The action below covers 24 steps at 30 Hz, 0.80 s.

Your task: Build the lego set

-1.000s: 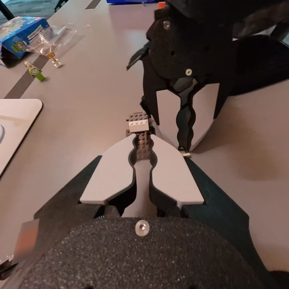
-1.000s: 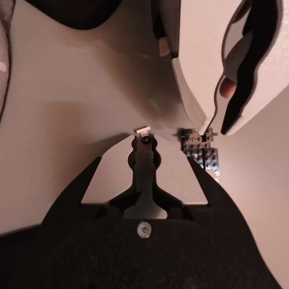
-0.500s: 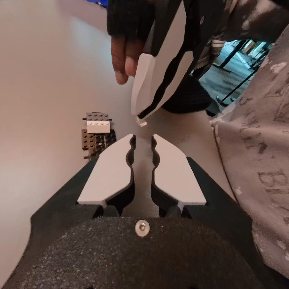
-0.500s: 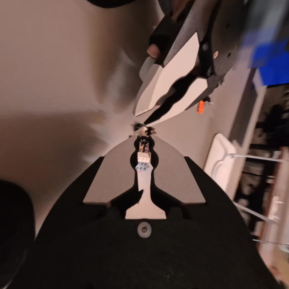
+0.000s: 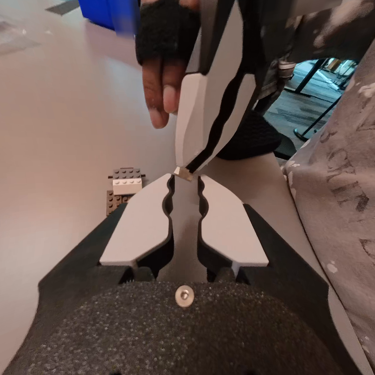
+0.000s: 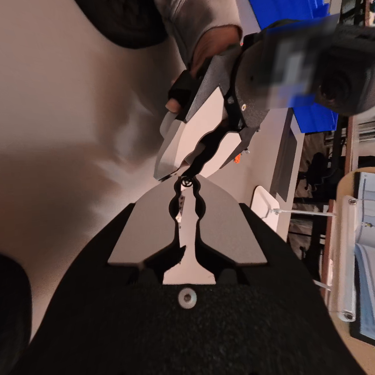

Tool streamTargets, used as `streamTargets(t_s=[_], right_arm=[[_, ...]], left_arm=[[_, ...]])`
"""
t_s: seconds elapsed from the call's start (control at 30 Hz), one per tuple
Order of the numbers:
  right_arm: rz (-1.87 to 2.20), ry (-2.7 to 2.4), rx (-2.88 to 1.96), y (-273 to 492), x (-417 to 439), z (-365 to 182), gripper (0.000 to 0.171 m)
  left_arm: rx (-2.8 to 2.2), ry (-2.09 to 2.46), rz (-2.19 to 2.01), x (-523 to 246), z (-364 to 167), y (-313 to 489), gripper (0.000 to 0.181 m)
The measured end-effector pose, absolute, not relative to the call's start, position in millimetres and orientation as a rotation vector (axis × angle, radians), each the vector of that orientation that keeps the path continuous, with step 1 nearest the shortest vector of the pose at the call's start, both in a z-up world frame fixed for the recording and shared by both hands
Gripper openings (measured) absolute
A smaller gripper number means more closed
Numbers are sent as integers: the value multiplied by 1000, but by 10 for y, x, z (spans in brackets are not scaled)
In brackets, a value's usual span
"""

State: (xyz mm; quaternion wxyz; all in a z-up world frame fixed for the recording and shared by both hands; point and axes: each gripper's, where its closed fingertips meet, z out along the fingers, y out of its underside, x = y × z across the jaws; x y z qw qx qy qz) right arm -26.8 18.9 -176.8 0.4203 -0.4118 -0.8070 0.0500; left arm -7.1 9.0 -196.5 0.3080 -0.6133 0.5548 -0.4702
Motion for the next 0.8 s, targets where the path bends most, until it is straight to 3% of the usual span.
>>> streamTargets(t_s=[0.23, 0.37, 0.8], right_arm=[[281, -1969, -1041, 74, -274, -1704, 10], [368, -1938, -1057, 33, -269, -1675, 10], [566, -1807, -1192, 95, -224, -1639, 11]], left_arm=[[-1553, 1459, -1306, -74, -1885, 41, 13], [-1526, 1454, -1303, -63, -1862, 36, 23], [-1476, 1438, -1197, -31, -1815, 90, 16]])
